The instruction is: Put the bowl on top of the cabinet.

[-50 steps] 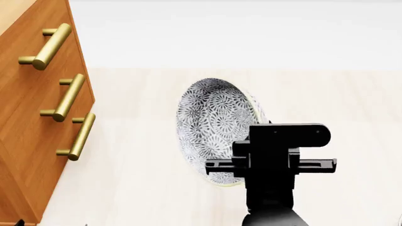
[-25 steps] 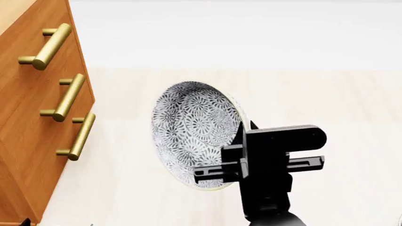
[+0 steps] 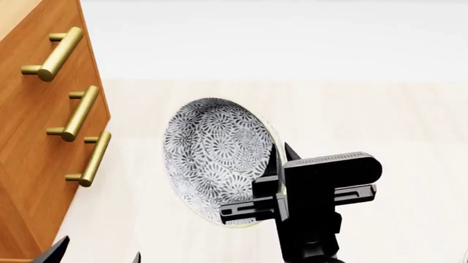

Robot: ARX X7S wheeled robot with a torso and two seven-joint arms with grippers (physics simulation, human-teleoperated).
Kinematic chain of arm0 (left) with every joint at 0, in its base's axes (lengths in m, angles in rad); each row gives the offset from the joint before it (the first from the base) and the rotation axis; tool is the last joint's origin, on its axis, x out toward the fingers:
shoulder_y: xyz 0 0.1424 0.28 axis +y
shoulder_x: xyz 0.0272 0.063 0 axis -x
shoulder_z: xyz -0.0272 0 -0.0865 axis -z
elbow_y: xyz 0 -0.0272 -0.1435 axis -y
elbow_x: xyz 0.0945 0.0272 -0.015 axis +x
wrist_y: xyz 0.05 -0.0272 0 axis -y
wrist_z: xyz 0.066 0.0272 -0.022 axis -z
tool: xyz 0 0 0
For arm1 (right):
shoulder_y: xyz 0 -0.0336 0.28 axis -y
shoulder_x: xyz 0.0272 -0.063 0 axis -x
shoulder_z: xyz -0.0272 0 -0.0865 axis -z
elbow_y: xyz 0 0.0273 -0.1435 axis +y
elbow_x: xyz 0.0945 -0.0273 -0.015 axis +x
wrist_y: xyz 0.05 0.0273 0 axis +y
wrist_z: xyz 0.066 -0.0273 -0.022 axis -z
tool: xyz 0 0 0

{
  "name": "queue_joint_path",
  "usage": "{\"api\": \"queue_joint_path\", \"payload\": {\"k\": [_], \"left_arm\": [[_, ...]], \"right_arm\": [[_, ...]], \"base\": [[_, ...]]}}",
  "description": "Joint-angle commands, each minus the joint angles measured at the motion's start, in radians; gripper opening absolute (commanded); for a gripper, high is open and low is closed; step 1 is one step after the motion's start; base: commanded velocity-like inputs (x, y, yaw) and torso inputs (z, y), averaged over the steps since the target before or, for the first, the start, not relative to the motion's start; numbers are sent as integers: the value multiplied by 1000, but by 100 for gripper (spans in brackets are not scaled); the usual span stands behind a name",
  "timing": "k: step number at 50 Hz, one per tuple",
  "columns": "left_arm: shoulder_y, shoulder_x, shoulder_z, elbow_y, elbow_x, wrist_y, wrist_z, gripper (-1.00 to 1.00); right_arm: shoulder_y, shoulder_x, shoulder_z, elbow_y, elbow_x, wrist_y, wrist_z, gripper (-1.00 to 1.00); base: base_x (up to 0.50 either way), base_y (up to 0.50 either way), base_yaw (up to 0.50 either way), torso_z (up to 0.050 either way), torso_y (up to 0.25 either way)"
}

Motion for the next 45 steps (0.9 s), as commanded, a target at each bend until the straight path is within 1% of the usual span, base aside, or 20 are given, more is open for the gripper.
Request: {"api": "queue_joint_path", "payload": {"k": [1, 3, 5, 6, 9, 15, 17, 18, 22, 23, 26, 37, 45], "left_arm": [[-40, -6, -3, 46, -61, -78, 12, 100], [-59, -3, -4, 51, -93, -112, 19, 100], [-67, -2, -7, 56, -98, -121, 17, 100], [-78, -4, -10, 56, -132, -136, 36, 100], [-84, 0, -22, 50, -157, -147, 35, 100], [-93, -15, 5, 73, -154, -158, 58, 100], [-95, -17, -6, 82, -192, -162, 73, 100], [-105, -19, -11, 78, -222, -183, 81, 100], [-111, -18, 0, 63, -215, -184, 87, 100], [-110, -18, 8, 59, -194, -181, 81, 100], [-114, -26, 7, 62, -225, -200, 96, 100], [-103, -48, 0, 73, -220, -198, 90, 100], [-98, -48, -3, 68, -222, -189, 88, 100]], "right_arm": [[-16, 10, -7, -28, -36, -25, -11, -100], [-18, 11, -8, -30, -38, -28, -11, -100], [-24, 13, -7, -33, -37, -35, -14, -100], [-28, 14, -9, -34, -41, -42, -16, -100], [-38, 22, -17, -45, -48, -57, -29, -100], [-54, 37, -27, -70, -61, -78, -44, -100], [-58, 40, -32, -72, -65, -91, -56, -100], [-62, 48, -46, -79, -65, -105, -89, -100], [-73, 53, -55, -93, -85, -119, -86, -100], [-76, 56, -57, -99, -88, -119, -86, -100], [-86, 63, -64, -109, -95, -136, -98, -100], [-108, 86, -72, -134, -115, -159, -103, -100], [-115, 94, -71, -131, -118, -167, -104, -100]], "base": [[0, 0, 0, 0, 0], [0, 0, 0, 0, 5], [0, 0, 0, 0, 0], [0, 0, 0, 0, 0], [0, 0, 0, 0, 0], [0, 0, 0, 0, 0], [0, 0, 0, 0, 0], [0, 0, 0, 0, 0], [0, 0, 0, 0, 0], [0, 0, 0, 0, 0], [0, 0, 0, 0, 3], [0, 0, 0, 0, 0], [0, 0, 0, 0, 0]]}}
